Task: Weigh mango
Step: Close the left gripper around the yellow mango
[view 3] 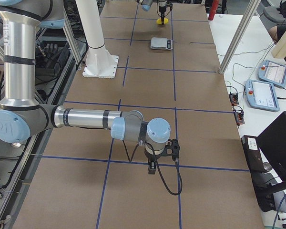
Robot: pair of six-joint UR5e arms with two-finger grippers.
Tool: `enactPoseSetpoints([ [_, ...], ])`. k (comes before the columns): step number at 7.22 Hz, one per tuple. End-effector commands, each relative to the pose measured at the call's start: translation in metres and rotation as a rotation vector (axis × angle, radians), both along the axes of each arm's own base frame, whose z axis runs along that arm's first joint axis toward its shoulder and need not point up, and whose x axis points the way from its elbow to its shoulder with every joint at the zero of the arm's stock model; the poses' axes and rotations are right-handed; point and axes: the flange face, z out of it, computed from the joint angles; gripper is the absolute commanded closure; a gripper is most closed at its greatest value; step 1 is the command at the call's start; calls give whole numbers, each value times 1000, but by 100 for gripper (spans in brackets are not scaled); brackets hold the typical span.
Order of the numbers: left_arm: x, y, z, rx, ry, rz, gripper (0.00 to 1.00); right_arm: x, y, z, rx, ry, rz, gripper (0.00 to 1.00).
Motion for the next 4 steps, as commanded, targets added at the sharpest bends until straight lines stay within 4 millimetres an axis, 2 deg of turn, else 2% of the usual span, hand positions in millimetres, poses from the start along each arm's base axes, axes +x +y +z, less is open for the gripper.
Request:
enactPoseSetpoints([
  [1,3,2,-52,-29,83,47,100,0,0,0,0,0,0,0],
  [3,-10,-9,-126,-46,54,54,100,0,0,0,1,0,0,0],
  [4,-1,-29,-178,-46,53,53,100,0,0,0,1,0,0,0],
])
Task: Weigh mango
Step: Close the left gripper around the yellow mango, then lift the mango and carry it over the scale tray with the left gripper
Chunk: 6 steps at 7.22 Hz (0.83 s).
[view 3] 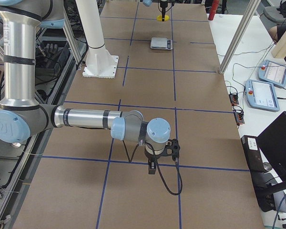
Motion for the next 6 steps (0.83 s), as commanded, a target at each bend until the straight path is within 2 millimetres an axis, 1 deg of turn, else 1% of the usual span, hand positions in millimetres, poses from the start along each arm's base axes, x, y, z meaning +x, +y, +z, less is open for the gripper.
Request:
enactPoseSetpoints([
  [1,14,-37,-101,-10,1,-12,100,0,0,0,-1,0,0,0],
  [2,27,-47,-131,-52,31,-76,100,0,0,0,-1,0,0,0],
  [3,71,-44,-157,-81,46,-80,100,0,0,0,0,0,0,0],
  [4,122,-34,-179,-82,31,-86,100,0,0,0,-1,0,0,0],
  [5,157,-24,-183,-106,28,-70,100,0,0,0,-1,0,0,0],
  [6,188,-10,-184,-58,13,-64,100,0,0,0,-1,0,0,0],
])
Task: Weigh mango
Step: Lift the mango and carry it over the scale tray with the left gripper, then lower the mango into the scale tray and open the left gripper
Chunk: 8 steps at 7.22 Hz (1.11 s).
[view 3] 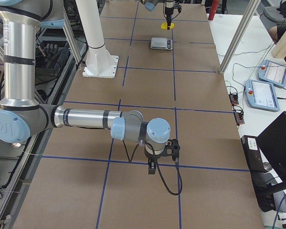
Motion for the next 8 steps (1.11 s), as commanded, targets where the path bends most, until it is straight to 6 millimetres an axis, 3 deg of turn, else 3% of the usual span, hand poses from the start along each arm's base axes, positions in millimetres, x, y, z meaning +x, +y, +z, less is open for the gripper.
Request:
enactPoseSetpoints([
  [1,62,24,0,16,-1,-1,100,0,0,0,0,0,0,0],
  [3,90,35,14,15,13,26,100,0,0,0,0,0,0,0],
  [4,93,36,15,22,4,22,100,0,0,0,0,0,0,0],
  [5,94,36,14,25,6,25,73,0,0,0,0,0,0,0],
  [6,93,37,14,27,5,25,1,0,0,0,0,0,0,0],
  [8,80,39,0,54,21,18,0,0,0,0,0,0,0,0],
])
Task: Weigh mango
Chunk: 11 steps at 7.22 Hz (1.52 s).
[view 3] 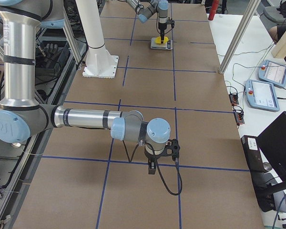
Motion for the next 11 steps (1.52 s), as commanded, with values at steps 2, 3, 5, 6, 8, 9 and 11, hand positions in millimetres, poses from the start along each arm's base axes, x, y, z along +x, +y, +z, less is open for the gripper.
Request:
enactPoseSetpoints([
  [2,-78,-27,-33,54,16,-85,0,0,0,0,1,0,0,0],
  [3,-120,-41,-37,116,-51,-51,0,0,1,1,-2,0,0,0],
  [5,-222,-63,-11,140,-104,-56,0,0,0,0,1,0,0,0],
  [6,-276,-57,34,190,-118,34,0,0,0,0,-1,0,0,0],
  [8,-397,-49,145,216,-138,115,0,0,0,0,1,0,0,0],
  [9,-439,-41,184,186,-128,100,0,0,0,0,-1,0,0,0],
  [11,-452,-5,252,70,-126,102,0,0,0,0,-1,0,0,0],
])
